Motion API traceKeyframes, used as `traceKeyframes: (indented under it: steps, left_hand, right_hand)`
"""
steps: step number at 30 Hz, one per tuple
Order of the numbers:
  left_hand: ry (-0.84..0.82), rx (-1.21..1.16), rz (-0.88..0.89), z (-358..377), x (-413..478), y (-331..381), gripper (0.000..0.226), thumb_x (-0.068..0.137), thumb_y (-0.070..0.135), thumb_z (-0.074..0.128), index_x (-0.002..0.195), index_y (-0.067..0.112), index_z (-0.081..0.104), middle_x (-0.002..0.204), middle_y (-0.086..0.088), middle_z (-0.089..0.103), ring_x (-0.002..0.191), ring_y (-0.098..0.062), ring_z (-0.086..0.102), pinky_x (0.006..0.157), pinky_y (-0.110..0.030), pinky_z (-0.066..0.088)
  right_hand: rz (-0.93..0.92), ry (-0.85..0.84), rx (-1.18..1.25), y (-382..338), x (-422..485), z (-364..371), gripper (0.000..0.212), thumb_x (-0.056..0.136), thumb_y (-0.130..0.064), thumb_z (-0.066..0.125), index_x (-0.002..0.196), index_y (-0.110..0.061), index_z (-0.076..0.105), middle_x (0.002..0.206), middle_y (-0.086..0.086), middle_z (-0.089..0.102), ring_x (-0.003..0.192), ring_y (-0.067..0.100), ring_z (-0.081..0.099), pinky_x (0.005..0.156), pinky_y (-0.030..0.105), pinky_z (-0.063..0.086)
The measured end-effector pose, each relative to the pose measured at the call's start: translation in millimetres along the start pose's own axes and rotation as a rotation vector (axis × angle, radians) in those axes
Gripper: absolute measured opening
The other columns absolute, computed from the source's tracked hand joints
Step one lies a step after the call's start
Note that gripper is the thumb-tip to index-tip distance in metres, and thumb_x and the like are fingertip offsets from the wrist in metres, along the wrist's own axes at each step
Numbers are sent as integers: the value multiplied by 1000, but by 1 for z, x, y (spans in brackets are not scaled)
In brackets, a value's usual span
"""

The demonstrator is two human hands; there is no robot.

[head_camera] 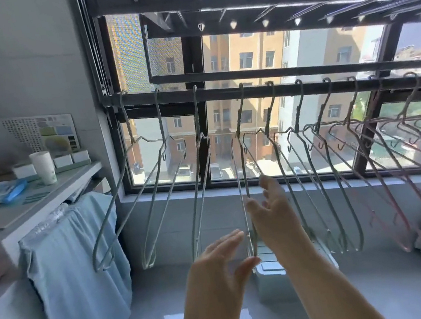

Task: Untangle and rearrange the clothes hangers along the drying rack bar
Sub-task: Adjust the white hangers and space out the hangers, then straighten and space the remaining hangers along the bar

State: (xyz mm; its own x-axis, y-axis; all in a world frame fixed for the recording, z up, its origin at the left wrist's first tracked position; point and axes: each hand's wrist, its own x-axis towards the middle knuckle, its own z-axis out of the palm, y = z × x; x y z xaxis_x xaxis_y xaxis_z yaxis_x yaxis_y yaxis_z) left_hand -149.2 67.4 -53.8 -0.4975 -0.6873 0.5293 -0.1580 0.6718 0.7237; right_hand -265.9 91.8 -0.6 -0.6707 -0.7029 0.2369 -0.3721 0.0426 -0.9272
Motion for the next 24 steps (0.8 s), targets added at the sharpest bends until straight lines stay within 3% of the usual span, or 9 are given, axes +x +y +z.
traceKeyframes:
  steps: [4,6,8,11,12,14,17,20,24]
  left_hand:
    - [-24,5,23,-32,-2,-1,61,51,61,67,108,46,54,101,44,46,106,21,42,87,2,35]
    - [-73,33,27,-44,-4,-2,60,48,69,64,104,51,54,93,49,49,103,20,45,81,4,35]
    - [-1,57,66,-53,-6,-4,50,54,72,62,100,53,56,102,50,49,96,14,52,77,2,38]
    - [264,133,114,-59,-9,-12,42,69,57,61,108,41,57,111,32,56,95,9,55,80,-3,42]
    - [320,167,116,-59,-8,-14,40,74,51,62,111,38,57,113,31,55,97,6,55,83,-7,43]
    - [357,205,75,-58,-5,-21,45,76,39,63,119,28,55,118,25,49,100,1,56,85,-18,47]
    - [260,166,-83,-52,-3,-34,45,77,24,67,120,25,56,103,15,62,90,-1,61,82,-21,50]
    - [217,176,-72,-48,-5,-38,25,82,19,63,103,32,62,71,25,64,70,9,63,67,-13,51]
    - [225,183,-18,-44,-5,-34,24,86,25,58,107,37,60,72,10,71,65,-3,66,63,-25,53]
  right_hand:
    - [-304,46,-160,-27,-3,11,57,89,-14,51,140,-21,28,143,-5,32,132,9,30,100,17,22]
    - [-334,-22,-167,-36,0,19,56,90,-14,51,140,-23,29,142,-6,33,130,10,32,101,19,26]
    - [-333,-104,-176,-41,5,25,54,90,-15,50,140,-24,29,143,-4,35,127,10,36,99,19,35]
    - [-258,-252,-208,-46,10,36,54,91,-20,50,141,-24,27,145,-1,36,113,9,45,61,9,45]
    - [-203,-303,-226,-48,12,41,55,92,-21,50,141,-22,26,145,2,37,108,13,50,57,11,45]
    - [-57,-372,-222,-50,15,53,49,93,-22,49,137,-15,28,133,11,47,102,25,59,69,27,55]
    - [94,-401,-46,-46,16,70,14,92,-11,49,104,-11,42,102,11,57,99,29,61,89,46,52]
    - [163,-394,175,-42,18,78,21,91,3,46,85,-17,42,90,4,55,88,19,62,92,43,52]
    - [183,-348,328,-38,18,73,24,89,10,44,95,-13,48,92,5,54,80,16,60,85,34,54]
